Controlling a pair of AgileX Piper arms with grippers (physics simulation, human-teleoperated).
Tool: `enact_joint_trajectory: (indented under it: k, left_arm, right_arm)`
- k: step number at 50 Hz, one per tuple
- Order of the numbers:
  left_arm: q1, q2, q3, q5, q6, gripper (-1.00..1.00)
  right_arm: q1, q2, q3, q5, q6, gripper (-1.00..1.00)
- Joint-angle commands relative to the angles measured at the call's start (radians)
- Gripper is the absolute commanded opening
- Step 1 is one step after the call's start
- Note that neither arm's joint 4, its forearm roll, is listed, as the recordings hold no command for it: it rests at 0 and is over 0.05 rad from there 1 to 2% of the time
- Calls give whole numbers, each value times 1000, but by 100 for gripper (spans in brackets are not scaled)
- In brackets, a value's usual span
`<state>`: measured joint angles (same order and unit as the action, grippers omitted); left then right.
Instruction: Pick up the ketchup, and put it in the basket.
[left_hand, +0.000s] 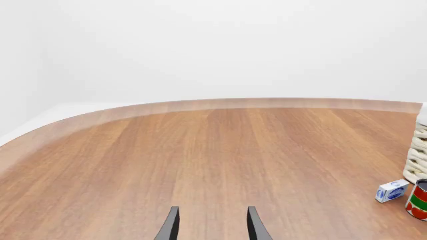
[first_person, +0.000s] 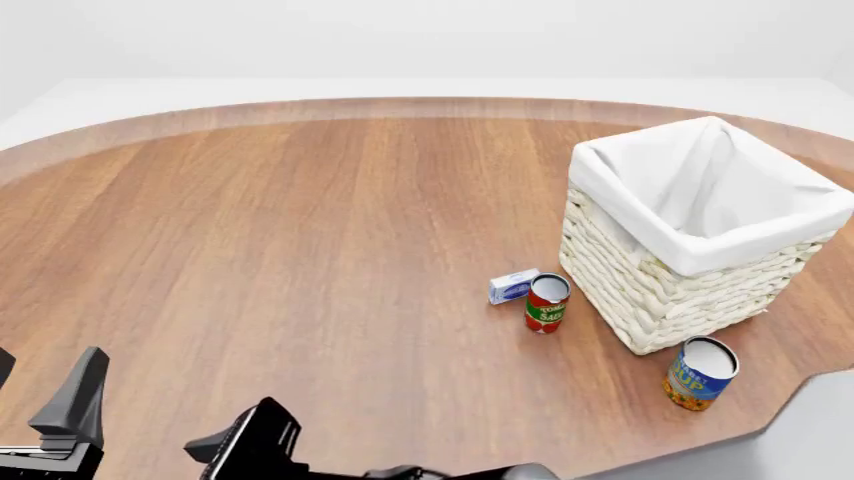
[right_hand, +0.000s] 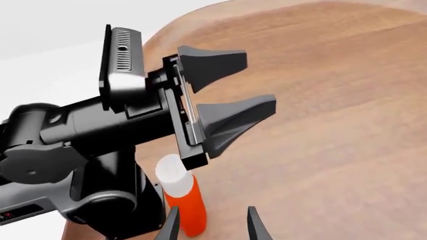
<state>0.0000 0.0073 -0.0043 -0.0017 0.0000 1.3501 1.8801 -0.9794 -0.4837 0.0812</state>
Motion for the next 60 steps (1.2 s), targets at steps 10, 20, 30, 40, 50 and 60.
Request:
enact_joint_trajectory:
  k: [10,20,30,40,50,60]
  left_arm:
    - [0,0,0,0,0,100]
    - [0,0,0,0,0,100]
    - [0,0,0,0,0,100]
    - [0,0,0,0,0,100]
    - [0,0,0,0,0,100]
    - [0,0,0,0,0,100]
  right_arm:
    - [14,42,-53,42,12,100]
    - [29,38,-52,34,30,100]
    - [44,45,-57,33,57,100]
    - [47,47,-59,34,61,100]
    - [49,43,-58,35,65,100]
    - [55,40,-57,36,69,100]
